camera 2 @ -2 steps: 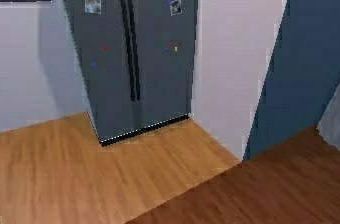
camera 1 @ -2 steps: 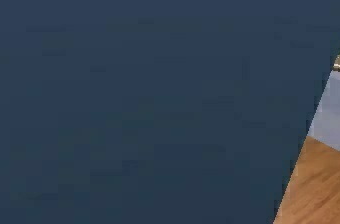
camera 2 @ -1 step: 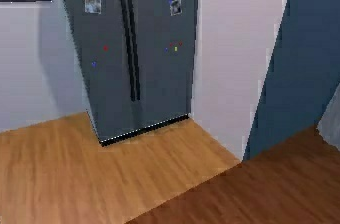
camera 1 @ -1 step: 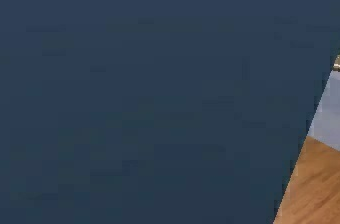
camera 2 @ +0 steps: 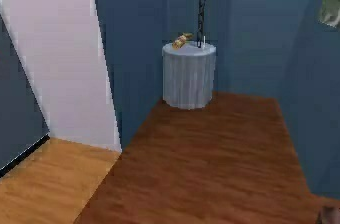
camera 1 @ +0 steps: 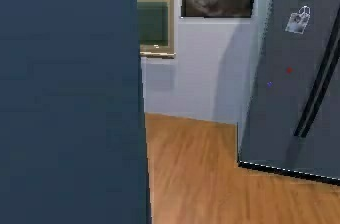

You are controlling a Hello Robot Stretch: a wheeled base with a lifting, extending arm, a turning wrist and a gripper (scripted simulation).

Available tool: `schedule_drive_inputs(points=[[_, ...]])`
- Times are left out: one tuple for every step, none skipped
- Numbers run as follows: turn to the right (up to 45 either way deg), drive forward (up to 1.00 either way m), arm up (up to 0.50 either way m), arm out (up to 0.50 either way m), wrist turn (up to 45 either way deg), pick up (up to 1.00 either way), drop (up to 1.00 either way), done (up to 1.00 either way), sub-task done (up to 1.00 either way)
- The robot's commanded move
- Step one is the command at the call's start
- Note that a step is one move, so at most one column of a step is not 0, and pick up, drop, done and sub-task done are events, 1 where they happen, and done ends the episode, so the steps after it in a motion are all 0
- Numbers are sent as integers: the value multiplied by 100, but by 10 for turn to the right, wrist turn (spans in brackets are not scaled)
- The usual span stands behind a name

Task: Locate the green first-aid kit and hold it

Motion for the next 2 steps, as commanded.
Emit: schedule_drive_inputs(points=[[450, 0, 0, 0, 0, 0, 0, 0, 0], [450, 0, 0, 0, 0, 0, 0, 0, 0]])
